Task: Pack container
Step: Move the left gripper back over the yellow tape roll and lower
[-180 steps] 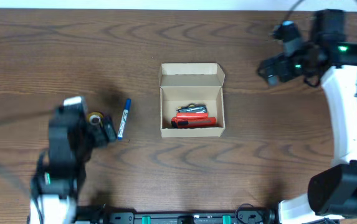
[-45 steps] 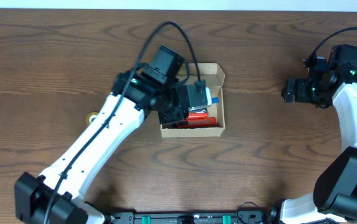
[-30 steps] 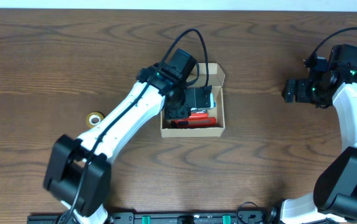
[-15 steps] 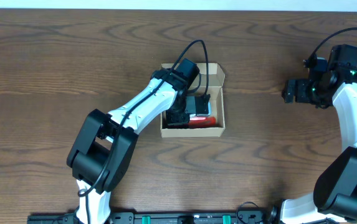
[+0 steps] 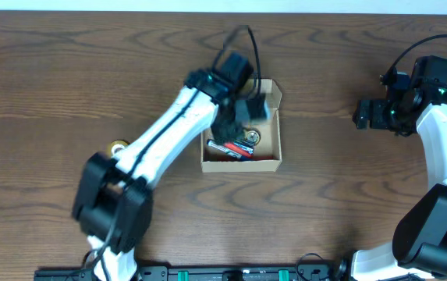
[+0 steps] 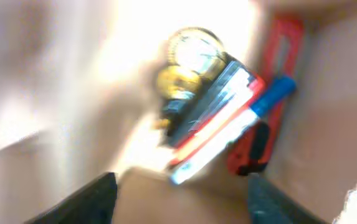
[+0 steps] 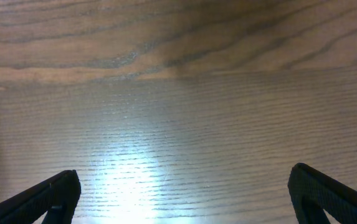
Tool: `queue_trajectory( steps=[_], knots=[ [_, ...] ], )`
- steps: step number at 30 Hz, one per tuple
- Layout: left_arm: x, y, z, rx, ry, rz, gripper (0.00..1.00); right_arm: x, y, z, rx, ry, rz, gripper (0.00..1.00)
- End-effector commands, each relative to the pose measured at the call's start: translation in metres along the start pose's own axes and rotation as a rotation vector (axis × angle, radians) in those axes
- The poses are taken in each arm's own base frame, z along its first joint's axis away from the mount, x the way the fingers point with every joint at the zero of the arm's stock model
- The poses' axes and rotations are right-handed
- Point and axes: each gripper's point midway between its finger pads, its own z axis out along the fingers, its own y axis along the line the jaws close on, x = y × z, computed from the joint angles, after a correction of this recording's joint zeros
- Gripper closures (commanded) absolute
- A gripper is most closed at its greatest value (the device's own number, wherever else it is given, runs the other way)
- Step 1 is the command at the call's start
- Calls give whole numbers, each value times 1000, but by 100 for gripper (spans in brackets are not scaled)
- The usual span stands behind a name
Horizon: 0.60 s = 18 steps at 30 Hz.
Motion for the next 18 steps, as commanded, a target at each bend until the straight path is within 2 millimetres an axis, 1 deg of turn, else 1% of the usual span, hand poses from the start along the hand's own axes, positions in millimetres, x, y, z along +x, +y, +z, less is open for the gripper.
queue_trajectory(
  steps=[1,2,3,4,5,6,7,8,9,10,11,13,14,16,18],
  knots=[
    [-3,39,-80,-256,-42,-195,26,1,-2,-4,5,-7,12,1],
    [6,47,-94,-317,-27,-237,26,1,-2,-4,5,-7,12,1],
    [12,52,-101,-348,-17,-262,26,1,-2,-4,5,-7,12,1],
    [24,59,-111,-390,5,-302,27,1,-2,-4,5,-7,12,1],
    [38,65,-118,-419,26,-362,24,1,-2,-4,5,-7,12,1],
    [52,70,-124,-436,40,-433,27,1,-2,-4,5,-7,13,1],
    [67,74,-129,-439,54,-508,31,1,-1,-4,2,-8,13,1],
    [88,79,-133,-440,77,-601,32,1,-1,-4,2,-8,12,1],
    [103,83,-136,-444,91,-674,35,1,-1,-4,2,-8,13,1],
    [130,89,-141,-451,115,-807,40,1,-1,-4,1,-7,13,1],
    [142,91,-143,-453,122,-869,40,1,-1,-4,1,-6,13,1],
    [173,98,-149,-456,132,-1026,40,1,-1,-4,1,-5,13,1],
    [184,100,-149,-438,124,-1080,42,2,-1,-4,-2,-5,13,1],
    [201,103,-147,-405,106,-1153,43,1,0,-4,-6,-6,13,1],
    [216,103,-139,-402,107,-1210,44,1,0,-4,-6,-6,13,1]
  ],
)
